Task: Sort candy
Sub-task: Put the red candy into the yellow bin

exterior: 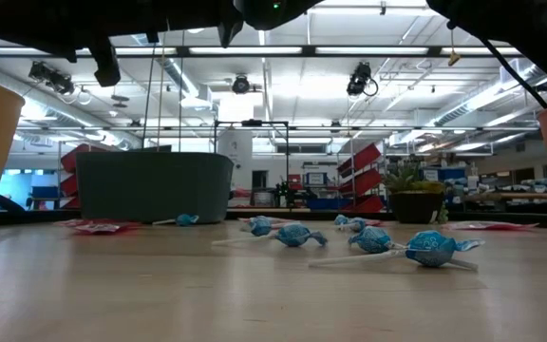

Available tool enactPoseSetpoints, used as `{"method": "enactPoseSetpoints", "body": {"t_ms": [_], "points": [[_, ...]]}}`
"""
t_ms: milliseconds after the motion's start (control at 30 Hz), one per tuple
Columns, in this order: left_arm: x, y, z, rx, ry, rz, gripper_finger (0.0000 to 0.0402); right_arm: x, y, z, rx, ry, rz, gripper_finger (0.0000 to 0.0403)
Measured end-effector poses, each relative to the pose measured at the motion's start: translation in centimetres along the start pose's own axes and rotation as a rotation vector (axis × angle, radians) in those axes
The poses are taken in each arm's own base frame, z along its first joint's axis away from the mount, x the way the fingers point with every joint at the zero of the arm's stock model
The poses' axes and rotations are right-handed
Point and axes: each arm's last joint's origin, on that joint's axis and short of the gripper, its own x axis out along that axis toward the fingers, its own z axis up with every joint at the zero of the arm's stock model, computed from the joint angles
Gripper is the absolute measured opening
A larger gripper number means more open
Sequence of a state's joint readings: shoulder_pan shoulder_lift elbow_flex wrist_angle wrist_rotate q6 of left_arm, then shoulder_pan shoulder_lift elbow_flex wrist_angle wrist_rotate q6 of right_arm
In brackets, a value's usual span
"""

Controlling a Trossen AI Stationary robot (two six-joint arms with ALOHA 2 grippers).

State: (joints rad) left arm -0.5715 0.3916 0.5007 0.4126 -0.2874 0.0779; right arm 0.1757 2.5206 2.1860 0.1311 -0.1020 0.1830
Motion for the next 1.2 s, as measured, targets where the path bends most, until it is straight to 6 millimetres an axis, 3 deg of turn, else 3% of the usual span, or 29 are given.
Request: {"method": "enactPoseSetpoints", "body": {"t_ms": [200,367,733,967,1200], "points": [[0.0,0.0,0.0,-0.001,0.003,0.000,0.0218,-0.2,0.0,0.1,-0.051,0.022,-0.003,0.0085],[0.0,0.0,-0.1,0.000,0.012,-0.001,0.0218,-0.9,0.4,1.4,-0.128,0.028,-0.002,0.0085],[0.0,0.0,-0.2,0.004,0.024,-0.001,0.0218,-5.0,1.1,4.6,-0.297,0.277,-0.123,0.0082],[0.0,0.0,-0.2,0.004,0.025,-0.001,0.0218,-6.6,0.2,3.7,-0.314,0.487,-0.253,0.0081],[0.0,0.0,-0.4,0.007,0.037,-0.002,0.0218,-6.5,-3.5,0.8,-0.270,0.528,-0.313,0.0081]]}}
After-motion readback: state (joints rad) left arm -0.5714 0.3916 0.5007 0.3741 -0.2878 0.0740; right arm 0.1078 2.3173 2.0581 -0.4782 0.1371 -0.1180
